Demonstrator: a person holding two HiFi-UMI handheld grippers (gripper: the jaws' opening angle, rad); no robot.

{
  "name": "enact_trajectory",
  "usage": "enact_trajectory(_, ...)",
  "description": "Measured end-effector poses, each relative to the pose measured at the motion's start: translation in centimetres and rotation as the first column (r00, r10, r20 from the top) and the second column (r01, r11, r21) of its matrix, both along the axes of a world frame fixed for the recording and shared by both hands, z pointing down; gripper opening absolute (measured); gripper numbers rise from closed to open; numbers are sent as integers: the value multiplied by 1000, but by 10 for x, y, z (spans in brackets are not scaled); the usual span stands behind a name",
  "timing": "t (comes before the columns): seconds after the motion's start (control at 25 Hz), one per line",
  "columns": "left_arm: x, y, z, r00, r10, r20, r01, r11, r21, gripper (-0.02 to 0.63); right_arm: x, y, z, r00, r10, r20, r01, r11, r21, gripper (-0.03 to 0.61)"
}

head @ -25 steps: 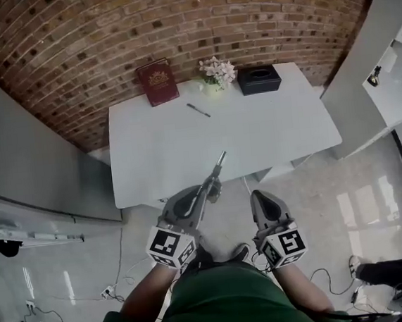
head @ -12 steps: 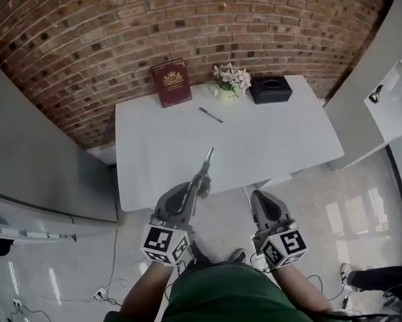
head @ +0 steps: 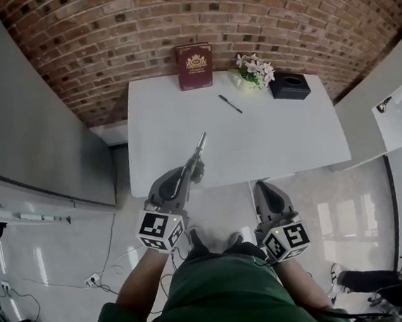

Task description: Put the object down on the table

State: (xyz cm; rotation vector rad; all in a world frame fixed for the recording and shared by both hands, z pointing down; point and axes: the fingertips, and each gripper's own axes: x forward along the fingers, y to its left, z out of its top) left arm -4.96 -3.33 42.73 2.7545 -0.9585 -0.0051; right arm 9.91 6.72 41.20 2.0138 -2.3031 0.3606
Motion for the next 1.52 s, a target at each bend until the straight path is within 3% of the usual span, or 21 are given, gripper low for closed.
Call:
enact_trajectory(0.44, -51, -36, 23, 990, -136, 42, 138, 990, -28, 26, -37, -46, 9, 992, -123, 4, 123, 992, -23, 3)
enact_trajectory(0.8, -62, -76, 40, 957, -257, 130, 264, 964, -32, 26, -37, -107, 20, 965, -257, 50, 257, 966, -11, 3)
enact_trajectory(1.12, -58, -119, 94, 890, -364, 274, 398, 914, -81, 26, -11, -169, 41, 926, -365, 91, 370, 928, -49, 3)
enact_trajectory(1.52, -67, -153, 145, 784, -436, 442, 529, 842, -109, 26, -13, -225, 65, 844, -508, 174, 526, 847, -79, 2)
